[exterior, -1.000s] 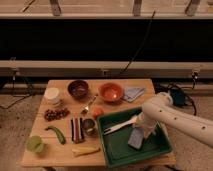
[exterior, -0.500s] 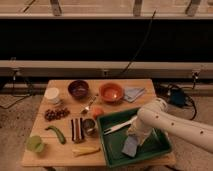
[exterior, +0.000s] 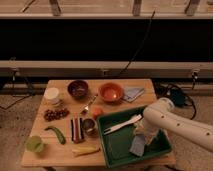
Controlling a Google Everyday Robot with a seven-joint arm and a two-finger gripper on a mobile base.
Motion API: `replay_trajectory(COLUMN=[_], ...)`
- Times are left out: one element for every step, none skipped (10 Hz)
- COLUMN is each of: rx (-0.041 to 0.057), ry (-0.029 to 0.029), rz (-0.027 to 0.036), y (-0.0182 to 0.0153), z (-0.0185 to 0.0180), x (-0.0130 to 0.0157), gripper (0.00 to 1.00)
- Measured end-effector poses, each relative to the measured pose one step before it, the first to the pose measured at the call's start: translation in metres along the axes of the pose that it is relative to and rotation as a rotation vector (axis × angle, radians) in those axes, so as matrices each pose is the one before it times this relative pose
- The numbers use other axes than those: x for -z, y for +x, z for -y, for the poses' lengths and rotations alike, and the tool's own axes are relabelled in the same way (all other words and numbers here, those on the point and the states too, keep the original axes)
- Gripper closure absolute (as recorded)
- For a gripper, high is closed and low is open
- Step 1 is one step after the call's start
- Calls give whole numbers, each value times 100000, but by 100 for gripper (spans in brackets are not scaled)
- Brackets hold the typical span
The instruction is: Wipe tray with sponge
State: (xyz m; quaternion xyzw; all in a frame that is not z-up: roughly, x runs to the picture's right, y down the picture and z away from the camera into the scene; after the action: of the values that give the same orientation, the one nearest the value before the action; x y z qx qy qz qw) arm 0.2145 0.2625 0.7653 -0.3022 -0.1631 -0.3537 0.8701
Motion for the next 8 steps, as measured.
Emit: replay_trajectory(rx=[-1724, -2956, -3020, -2944, -2795, -1066, 453, 891], ry=[-776, -1192, -619, -152, 57, 365, 477, 296], rz=[-2106, -3221, -1976, -2438, -1639, -532, 115, 86], y=[1492, 2201, 1428, 1618, 1084, 407, -278, -543], z=[-786, -1039, -318, 257, 368, 92, 161, 242], x=[140, 114, -14, -64, -102, -30, -39, -9], gripper=[100, 100, 100, 100, 100, 100, 100, 100])
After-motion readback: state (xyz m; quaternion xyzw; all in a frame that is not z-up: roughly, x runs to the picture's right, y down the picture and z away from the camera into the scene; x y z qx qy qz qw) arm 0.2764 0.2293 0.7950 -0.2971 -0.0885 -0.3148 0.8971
